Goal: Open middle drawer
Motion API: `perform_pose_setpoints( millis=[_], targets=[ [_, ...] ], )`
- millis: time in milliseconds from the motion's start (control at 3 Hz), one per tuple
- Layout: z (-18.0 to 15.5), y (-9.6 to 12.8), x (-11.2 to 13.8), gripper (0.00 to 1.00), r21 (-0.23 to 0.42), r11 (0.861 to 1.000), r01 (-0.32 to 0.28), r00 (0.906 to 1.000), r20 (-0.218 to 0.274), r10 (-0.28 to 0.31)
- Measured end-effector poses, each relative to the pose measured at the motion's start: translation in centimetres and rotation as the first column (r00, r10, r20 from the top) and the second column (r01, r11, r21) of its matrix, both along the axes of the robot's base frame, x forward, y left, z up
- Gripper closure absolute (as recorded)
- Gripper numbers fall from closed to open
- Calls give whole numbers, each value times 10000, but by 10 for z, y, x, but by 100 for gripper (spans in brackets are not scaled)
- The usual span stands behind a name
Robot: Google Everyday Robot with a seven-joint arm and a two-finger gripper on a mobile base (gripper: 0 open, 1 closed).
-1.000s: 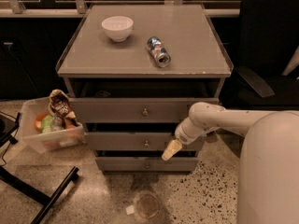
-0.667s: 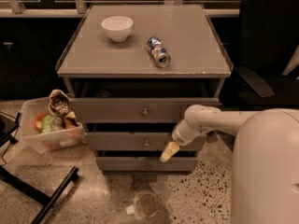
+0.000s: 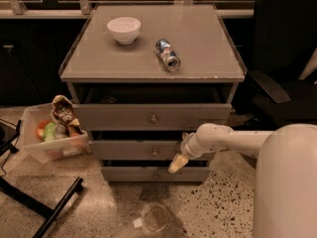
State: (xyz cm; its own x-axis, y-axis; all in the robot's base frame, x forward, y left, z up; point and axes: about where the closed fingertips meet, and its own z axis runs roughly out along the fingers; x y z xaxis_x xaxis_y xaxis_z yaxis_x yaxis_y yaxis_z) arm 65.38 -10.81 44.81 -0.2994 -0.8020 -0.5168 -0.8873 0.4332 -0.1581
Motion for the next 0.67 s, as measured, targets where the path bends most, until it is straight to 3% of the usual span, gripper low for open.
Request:
perform_pose_setpoints(
  millis=[333, 667],
  targets=[
    [-11, 6, 15, 0, 111, 9999, -45, 9992, 398, 41],
    [-27, 9, 24, 0, 43, 9999, -125, 9998, 143, 125]
  ],
)
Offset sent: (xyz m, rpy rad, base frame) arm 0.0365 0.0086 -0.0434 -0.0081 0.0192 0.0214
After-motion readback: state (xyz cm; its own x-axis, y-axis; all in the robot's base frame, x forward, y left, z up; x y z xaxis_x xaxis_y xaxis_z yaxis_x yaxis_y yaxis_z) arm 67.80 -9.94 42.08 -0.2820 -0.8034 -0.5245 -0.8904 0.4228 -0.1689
